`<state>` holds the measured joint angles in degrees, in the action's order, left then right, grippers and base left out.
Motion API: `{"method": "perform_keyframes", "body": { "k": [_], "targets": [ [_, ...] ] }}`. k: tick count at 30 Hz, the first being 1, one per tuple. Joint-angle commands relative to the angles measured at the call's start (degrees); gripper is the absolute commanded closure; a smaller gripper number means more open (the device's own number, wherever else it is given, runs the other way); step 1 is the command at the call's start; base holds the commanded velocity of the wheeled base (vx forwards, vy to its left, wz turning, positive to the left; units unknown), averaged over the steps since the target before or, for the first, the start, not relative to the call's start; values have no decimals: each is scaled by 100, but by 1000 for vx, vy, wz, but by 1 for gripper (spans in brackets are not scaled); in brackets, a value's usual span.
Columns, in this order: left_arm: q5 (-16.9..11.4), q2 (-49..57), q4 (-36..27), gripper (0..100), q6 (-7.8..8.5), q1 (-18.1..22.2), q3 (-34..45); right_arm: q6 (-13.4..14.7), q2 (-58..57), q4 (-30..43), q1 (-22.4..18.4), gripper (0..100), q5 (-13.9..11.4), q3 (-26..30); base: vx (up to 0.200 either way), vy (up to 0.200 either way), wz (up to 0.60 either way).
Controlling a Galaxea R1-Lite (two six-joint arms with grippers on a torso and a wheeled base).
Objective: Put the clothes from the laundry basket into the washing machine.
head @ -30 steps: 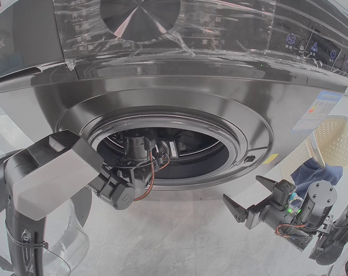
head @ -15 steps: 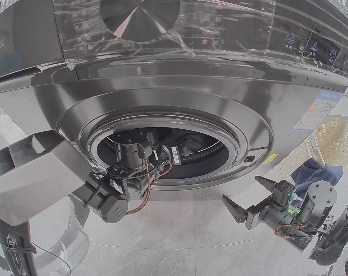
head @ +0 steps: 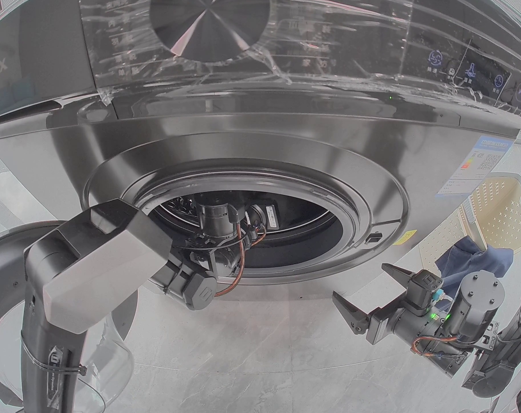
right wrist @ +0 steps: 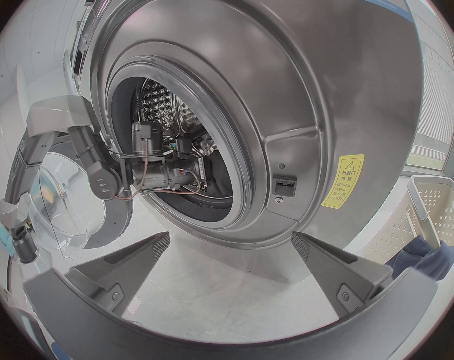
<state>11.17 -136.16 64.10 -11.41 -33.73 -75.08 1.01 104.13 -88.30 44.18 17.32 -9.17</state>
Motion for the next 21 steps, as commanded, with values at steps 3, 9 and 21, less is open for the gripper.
{"method": "perform_keyframes", "body": {
  "k": [3,9,21],
  "targets": [
    [114,-842,-337,100,-10,218,-1422,4,28,-3,3,0,-1,-6,0,0,0],
    [395,-1264,-275,100,-19,446,-2511,4,11,-3,3,0,-1,-15,0,0,0],
    [377,-25,-231,0,25,130,-384,4,19,-3,3,0,-1,-6,0,0,0]
  ]
}}
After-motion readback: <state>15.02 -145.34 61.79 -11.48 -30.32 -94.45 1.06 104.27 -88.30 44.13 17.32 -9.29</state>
